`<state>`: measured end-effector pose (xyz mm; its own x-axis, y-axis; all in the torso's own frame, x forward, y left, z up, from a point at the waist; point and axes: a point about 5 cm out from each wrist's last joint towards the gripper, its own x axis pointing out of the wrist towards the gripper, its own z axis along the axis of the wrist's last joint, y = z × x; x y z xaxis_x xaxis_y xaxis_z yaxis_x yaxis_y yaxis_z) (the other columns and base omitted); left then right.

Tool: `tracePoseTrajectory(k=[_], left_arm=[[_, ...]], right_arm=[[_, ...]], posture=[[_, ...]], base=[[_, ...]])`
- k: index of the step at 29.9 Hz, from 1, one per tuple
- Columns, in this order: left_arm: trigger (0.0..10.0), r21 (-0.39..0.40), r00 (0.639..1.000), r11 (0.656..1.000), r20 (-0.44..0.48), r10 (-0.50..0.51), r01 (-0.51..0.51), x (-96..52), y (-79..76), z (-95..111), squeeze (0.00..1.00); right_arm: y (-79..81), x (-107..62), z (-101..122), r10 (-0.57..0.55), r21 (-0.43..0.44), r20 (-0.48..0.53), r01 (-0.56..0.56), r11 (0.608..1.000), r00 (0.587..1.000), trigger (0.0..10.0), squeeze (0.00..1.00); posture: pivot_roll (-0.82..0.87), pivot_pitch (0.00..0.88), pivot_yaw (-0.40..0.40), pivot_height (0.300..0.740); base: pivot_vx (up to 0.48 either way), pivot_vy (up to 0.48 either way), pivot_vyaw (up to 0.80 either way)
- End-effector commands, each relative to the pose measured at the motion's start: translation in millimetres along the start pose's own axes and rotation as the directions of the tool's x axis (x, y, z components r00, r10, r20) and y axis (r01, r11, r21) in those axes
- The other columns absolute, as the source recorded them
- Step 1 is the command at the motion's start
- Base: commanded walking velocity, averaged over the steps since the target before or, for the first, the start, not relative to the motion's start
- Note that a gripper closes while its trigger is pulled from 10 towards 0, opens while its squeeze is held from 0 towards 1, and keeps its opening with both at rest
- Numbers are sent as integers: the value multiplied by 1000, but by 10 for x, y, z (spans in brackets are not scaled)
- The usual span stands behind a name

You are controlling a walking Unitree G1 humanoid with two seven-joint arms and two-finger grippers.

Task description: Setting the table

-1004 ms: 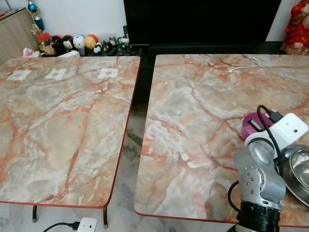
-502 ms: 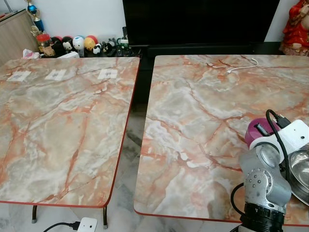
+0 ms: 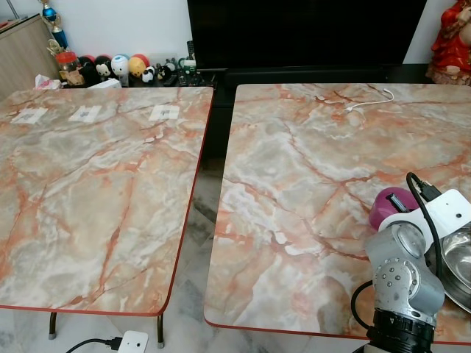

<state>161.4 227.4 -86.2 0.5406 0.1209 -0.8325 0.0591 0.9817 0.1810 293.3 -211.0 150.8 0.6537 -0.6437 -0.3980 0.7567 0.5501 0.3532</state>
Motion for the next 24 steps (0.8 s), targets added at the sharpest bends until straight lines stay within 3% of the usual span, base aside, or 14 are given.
tracePoseTrajectory(k=[1, 2, 3, 5, 7, 8, 13, 14, 15, 17, 21, 22, 23, 24], left_arm=[[10000, 2, 1000, 1000, -22, -4, 4, -9, 14, -52, 0], [10000, 3, 1000, 1000, -22, -4, 4, -9, 13, -53, 0], [10000, 3, 1000, 1000, -22, -4, 4, -10, 14, -53, 0], [10000, 4, 1000, 1000, -22, -4, 4, -10, 14, -54, 0], [10000, 3, 1000, 1000, -22, -4, 4, -10, 15, -55, 0], [10000, 3, 1000, 1000, -22, -3, 3, -10, 15, -55, 0], [10000, 3, 1000, 1000, -23, -2, 3, -11, 16, -59, 0], [10000, 3, 1000, 1000, -23, -2, 2, -11, 17, -60, 0], [10000, 3, 1000, 1000, -23, -2, 2, -11, 17, -60, 0], [10000, 3, 1000, 1000, -23, -2, 2, -12, 18, -62, 0], [10000, 4, 1000, 1000, -23, -1, 1, -12, 19, -62, 0], [10000, 5, 1000, 1000, -23, -1, 1, -12, 18, -62, 0], [10000, 5, 1000, 1000, -23, -1, 1, -12, 18, -62, 0], [10000, 4, 1000, 1000, -23, -2, 2, -12, 17, -62, 0]], right_arm=[[23, -59, -189, -2, 35, -86, 5, 999, 996, 10000, 502], [24, -57, -193, 0, 35, -89, 3, 999, 996, 10000, 537], [29, -55, -204, 5, 38, -98, -1, 999, 995, 10000, 475], [31, -54, -210, 7, 39, -102, -3, 999, 995, 10000, 475], [38, -53, -216, 10, 39, -107, -6, 999, 994, 10000, 192], [39, -53, -216, 11, 40, -107, -6, 999, 994, 10000, 129], [42, -54, -213, 13, 42, -105, -8, 999, 994, 10000, 173], [46, -54, -209, 15, 45, -103, -11, 999, 995, 10000, 725], [49, -54, -205, 15, 46, -101, -11, 999, 995, 10000, 992], [55, -57, -192, 15, 43, -92, -11, 999, 996, 10000, 1000], [66, -62, -174, 18, 42, -85, -15, 999, 996, 10000, 910], [73, -61, -164, 22, 47, -79, -18, 999, 997, 10000, 671], [77, -61, -160, 24, 50, -77, -20, 999, 997, 10000, 671], [81, -62, -157, 25, 53, -76, -21, 998, 997, 10000, 216]], posture=[[-125, 21, 37, 740], [-125, 21, 37, 740], [-126, 22, 37, 740], [-126, 22, 37, 740], [-124, 23, 37, 740], [-123, 23, 36, 740], [-123, 22, 37, 740], [-123, 22, 37, 740], [-123, 22, 37, 740], [-123, 21, 37, 740], [-124, 22, 38, 740], [-123, 22, 38, 740], [-123, 22, 38, 740], [-124, 22, 38, 740]], base=[[0, 0, 0], [0, 0, 0], [0, 0, 0], [0, 0, 0], [0, 0, 0], [0, 0, 0], [0, 0, 0], [0, 0, 0], [0, 0, 0], [0, 0, 0], [0, 0, 0], [0, 0, 0], [0, 0, 0], [0, 0, 0]])
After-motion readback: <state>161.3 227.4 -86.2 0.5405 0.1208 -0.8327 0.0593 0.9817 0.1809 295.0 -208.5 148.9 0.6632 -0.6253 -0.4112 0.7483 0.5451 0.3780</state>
